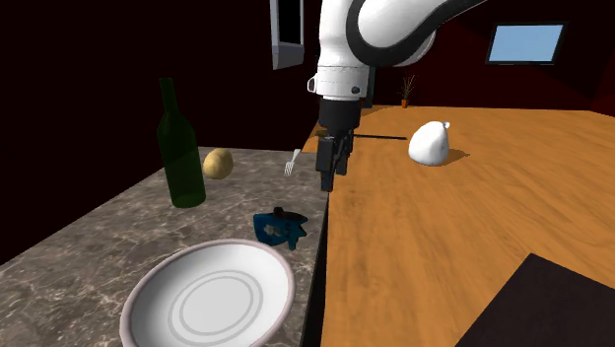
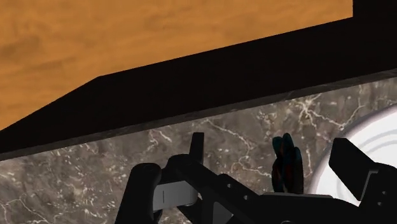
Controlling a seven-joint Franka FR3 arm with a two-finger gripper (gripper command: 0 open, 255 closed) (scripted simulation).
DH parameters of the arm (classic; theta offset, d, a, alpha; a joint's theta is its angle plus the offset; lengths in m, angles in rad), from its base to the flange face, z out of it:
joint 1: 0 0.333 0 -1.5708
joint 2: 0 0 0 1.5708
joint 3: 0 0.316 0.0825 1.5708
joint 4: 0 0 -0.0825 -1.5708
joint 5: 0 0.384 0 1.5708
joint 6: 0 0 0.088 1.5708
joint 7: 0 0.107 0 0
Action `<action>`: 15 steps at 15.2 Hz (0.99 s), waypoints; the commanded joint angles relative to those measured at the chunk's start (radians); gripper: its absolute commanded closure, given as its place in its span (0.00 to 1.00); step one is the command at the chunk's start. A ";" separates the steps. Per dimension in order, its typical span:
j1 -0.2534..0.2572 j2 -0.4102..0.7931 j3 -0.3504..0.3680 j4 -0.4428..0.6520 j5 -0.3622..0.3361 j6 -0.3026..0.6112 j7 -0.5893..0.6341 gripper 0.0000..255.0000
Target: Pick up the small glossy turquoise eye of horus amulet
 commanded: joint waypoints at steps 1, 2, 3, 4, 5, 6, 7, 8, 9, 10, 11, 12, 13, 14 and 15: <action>0.018 0.072 0.014 0.058 -0.026 0.015 0.002 0.00; 0.028 0.106 0.020 0.089 -0.039 0.019 0.003 0.00; 0.038 0.141 0.025 0.121 -0.053 0.021 0.005 0.00; 0.049 0.175 0.030 0.154 -0.067 0.023 0.006 0.00; 0.061 0.210 0.034 0.188 -0.081 0.024 0.006 0.00; 0.073 0.245 0.038 0.223 -0.095 0.024 0.007 0.00; 0.086 0.280 0.041 0.259 -0.109 0.022 0.007 0.00; 0.089 0.286 0.041 0.265 -0.111 0.022 0.007 0.00; 0.089 0.291 0.040 0.259 -0.113 0.033 0.008 0.00; 0.090 0.296 0.039 0.252 -0.115 0.045 0.008 0.00; 0.090 0.302 0.038 0.246 -0.117 0.056 0.009 0.00; 0.091 0.307 0.037 0.240 -0.119 0.068 0.010 0.00; 0.091 0.313 0.037 0.235 -0.120 0.079 0.011 0.00; 0.092 0.319 0.036 0.229 -0.122 0.090 0.012 0.00; 0.093 0.329 0.034 0.221 -0.126 0.108 0.013 0.00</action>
